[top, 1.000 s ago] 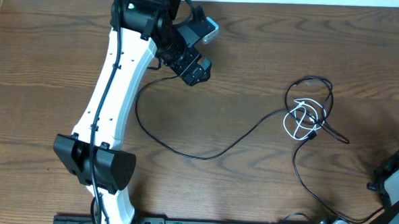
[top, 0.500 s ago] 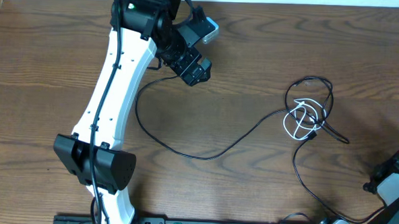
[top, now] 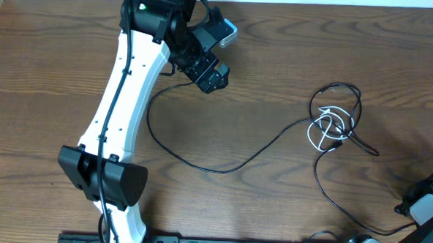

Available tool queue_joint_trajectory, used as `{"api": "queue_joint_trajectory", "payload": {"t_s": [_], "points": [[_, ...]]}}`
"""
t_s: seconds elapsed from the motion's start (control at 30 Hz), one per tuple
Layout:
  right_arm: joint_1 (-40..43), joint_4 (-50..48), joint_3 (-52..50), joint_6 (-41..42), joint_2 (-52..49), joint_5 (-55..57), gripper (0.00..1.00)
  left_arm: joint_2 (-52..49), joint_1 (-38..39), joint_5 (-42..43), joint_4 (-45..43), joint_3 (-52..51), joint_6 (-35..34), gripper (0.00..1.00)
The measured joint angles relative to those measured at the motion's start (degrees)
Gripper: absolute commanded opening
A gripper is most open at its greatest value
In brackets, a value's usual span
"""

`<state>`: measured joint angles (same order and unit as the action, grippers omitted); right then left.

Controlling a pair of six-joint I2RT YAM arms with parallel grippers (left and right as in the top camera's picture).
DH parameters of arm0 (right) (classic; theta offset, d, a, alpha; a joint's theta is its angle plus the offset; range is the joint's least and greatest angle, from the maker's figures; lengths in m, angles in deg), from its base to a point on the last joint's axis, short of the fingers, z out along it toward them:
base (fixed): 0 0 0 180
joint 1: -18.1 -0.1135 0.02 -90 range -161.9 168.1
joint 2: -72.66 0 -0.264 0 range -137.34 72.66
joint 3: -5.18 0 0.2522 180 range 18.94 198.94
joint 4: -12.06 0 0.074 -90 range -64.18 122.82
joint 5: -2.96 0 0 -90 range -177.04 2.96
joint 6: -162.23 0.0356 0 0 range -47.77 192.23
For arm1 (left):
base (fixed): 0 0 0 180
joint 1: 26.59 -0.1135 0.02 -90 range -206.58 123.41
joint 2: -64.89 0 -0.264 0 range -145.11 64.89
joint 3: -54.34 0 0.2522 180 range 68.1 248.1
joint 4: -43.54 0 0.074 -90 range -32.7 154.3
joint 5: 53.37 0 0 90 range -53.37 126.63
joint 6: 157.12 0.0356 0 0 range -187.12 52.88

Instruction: Untangle cables

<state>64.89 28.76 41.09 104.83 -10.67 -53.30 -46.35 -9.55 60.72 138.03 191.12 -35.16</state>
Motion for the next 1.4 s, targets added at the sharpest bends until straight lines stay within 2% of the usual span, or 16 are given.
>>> {"api": "queue_joint_trajectory", "payload": {"t_s": [0.27,0.6,0.8,1.0,1.17,1.4], "points": [[0.31,-4.79,-0.55,-2.25,-0.09,-3.39,0.01,0.00,0.00,0.00,0.00,0.00,0.00,0.93],[0.35,-2.32,5.73,-5.38,2.58,-22.38,0.02,0.00,0.00,0.00,0.00,0.00,0.00,0.93],[0.33,0.74,16.68,-5.95,10.88,-28.87,0.01,0.00,-0.02,0.02,0.02,0.00,0.00,0.93],[0.35,-1.14,27.08,-6.03,19.10,-30.16,0.01,0.00,-0.02,0.00,0.04,0.00,0.00,0.93],[0.79,-2.08,34.56,-6.08,19.76,-30.51,0.01,0.00,-0.02,0.00,0.28,-0.04,0.00,0.93],[4.70,-4.52,39.87,-6.08,19.74,-30.64,0.01,0.00,-0.02,0.00,0.31,-0.79,0.00,0.93]]}}
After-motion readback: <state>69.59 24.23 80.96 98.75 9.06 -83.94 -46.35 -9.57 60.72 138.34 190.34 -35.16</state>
